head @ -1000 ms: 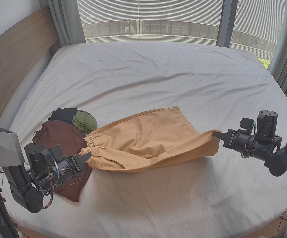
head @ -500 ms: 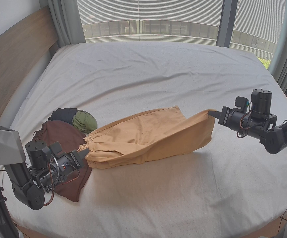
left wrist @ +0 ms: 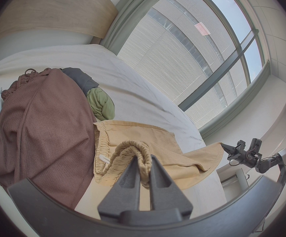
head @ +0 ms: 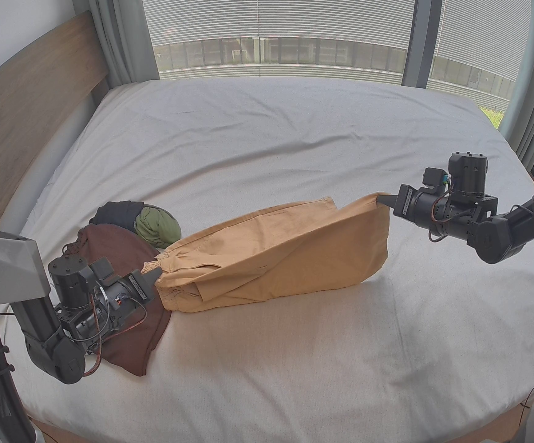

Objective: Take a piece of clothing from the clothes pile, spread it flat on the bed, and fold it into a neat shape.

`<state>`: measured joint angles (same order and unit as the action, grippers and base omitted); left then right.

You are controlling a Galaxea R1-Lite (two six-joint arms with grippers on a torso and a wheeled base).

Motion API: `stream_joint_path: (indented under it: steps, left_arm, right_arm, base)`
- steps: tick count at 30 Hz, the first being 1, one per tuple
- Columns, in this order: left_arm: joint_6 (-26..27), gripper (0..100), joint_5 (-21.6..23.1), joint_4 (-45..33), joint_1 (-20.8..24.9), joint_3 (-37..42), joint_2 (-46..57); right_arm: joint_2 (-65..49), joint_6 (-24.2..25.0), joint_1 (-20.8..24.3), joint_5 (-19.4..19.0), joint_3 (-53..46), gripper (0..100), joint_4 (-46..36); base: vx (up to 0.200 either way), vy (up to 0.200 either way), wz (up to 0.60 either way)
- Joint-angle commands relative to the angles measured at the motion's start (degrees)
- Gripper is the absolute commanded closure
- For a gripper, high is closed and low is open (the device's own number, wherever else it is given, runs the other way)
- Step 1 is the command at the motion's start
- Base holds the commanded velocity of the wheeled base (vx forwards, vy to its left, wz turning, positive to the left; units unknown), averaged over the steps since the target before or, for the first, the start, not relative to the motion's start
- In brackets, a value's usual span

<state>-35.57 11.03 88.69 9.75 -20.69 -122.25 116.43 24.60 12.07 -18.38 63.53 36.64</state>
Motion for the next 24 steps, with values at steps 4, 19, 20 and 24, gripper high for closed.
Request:
stream_joint_path:
  steps: [4, 19, 20, 24]
  left_arm:
    - [-0.02, 100, -1.28, 0.0, -0.52, -1.55, -2.38]
    - [-2.57, 100, -3.91, 0.0, -0.88, -7.17, -7.04]
    - [-2.66, 100, -4.0, 0.0, -0.88, -7.61, -7.57]
    - [-2.66, 100, -5.14, 0.0, -1.14, -9.2, -9.24]
  right_arm:
    - [4.77, 0.01, 0.15, 0.01, 7.05, 100, -2.1]
    - [16.02, 0.36, 0.41, 0.1, 17.6, 100, -0.35]
    - [16.63, 0.54, 0.41, 0.1, 18.21, 100, 0.01]
    - [18.39, 3.0, 0.59, 0.28, 20.76, 100, 1.94]
  base:
    - [0.0, 0.0, 0.0]
    - [0.0, 0.0, 0.0]
    - [0.0, 0.0, 0.0]
    - [0.0, 0.0, 0.0]
